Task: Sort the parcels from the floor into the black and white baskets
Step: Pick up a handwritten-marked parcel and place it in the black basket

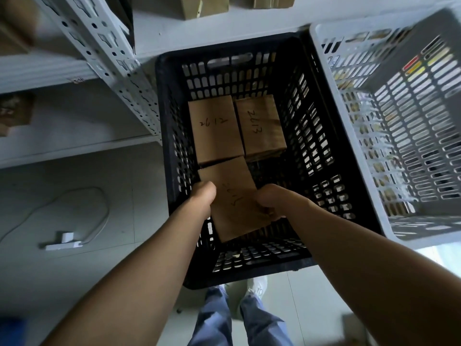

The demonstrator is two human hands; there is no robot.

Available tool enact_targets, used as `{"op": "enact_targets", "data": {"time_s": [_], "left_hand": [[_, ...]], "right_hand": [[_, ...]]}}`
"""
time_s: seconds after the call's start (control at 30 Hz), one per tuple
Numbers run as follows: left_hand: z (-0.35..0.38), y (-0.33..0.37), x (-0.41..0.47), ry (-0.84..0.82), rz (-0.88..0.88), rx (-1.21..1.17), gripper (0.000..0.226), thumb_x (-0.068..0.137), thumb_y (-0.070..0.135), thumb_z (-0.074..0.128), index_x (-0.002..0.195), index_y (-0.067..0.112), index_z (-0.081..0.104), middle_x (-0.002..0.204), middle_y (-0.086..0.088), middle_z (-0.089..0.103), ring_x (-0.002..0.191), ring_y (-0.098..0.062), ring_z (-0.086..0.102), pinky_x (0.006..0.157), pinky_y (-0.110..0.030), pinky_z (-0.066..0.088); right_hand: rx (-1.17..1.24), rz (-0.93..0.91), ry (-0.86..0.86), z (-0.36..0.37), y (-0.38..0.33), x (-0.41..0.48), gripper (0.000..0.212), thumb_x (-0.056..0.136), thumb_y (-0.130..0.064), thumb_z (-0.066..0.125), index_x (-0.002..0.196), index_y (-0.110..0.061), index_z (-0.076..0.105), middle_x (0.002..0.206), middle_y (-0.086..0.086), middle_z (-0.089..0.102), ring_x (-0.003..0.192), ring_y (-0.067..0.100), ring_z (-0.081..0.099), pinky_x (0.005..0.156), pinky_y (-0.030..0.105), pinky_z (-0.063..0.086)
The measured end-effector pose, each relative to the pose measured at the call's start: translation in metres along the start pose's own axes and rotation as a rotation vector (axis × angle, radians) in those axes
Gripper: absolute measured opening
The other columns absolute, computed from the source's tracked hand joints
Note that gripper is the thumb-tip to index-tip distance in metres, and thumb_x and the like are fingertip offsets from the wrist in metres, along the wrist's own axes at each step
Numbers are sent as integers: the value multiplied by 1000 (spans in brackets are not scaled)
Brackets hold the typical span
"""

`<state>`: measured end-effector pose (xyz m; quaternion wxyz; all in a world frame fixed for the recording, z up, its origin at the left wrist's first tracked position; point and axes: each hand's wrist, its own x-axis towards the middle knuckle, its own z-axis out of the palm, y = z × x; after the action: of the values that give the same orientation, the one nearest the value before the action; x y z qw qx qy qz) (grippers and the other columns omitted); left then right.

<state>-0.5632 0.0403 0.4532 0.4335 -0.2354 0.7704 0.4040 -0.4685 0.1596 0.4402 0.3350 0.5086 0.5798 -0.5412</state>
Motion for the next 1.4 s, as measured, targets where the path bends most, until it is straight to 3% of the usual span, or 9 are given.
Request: {"op": "enact_targets", "data": {"time_s": [0.1,0.3,0.47,0.63,0.77,0.93,1.0,1.1,1.4], "left_hand": [[1,2,7,35,36,-63,32,95,13,44,125,10,55,107,-7,54,96,-26,51,81,-32,39],[-1,2,2,31,47,-104,34,94,16,47,127,9,54,117,-11,57,101,-27,53,84,-34,40],[-3,18,-24,32,154,-99,40,94,26,52,131,10,51,132,-10,54,119,-29,52,99,-38,42],[-5,53,-82,31,470,-100,13,94,22,54,83,18,60,88,5,59,88,-15,52,73,-21,38],[0,80,-139,-51,713,-158,13,94,22,54,99,17,65,107,-2,66,96,-14,59,70,-19,40],[10,103,-219,-266,1011,-209,12,91,26,56,92,21,67,105,-5,69,103,-20,63,88,-29,48],[13,107,-251,-386,1108,-199,24,87,37,55,99,19,66,105,-2,70,102,-14,64,82,-21,46],[20,105,-293,-618,1229,-165,30,82,41,52,97,18,65,99,1,68,99,-12,65,80,-18,47],[59,26,-381,-1272,1256,252,29,87,38,48,104,19,63,107,-7,67,105,-18,63,95,-28,47]], "right_hand": [[51,-36,-26,3,-3,1,24,96,-27,48,102,-7,60,96,10,62,81,23,62,65,30,52],[105,-103,97,6,-11,6,34,92,-22,52,119,-4,59,114,13,63,108,28,60,92,37,50],[58,-249,190,-12,-21,-17,28,93,-17,49,116,-3,61,99,9,55,87,21,50,76,29,43],[290,-516,380,-36,-42,-85,21,91,-34,56,93,-15,65,69,-4,57,63,10,54,54,21,40],[444,-792,493,-54,-43,-155,21,90,-37,58,79,-22,67,63,-8,63,52,-1,56,50,15,44],[595,-986,588,-78,-26,-236,28,92,-37,55,79,-15,67,82,9,69,81,14,62,79,38,51],[663,-1043,664,-85,-14,-268,23,93,-37,54,81,-21,66,86,-2,71,87,11,66,84,35,52],[750,-1095,821,-87,11,-314,23,94,-37,52,83,-22,65,95,10,70,90,18,62,89,45,50],[1032,-883,1386,-31,143,-395,18,97,-28,49,92,-18,63,91,-1,68,83,5,64,75,21,51]]}}
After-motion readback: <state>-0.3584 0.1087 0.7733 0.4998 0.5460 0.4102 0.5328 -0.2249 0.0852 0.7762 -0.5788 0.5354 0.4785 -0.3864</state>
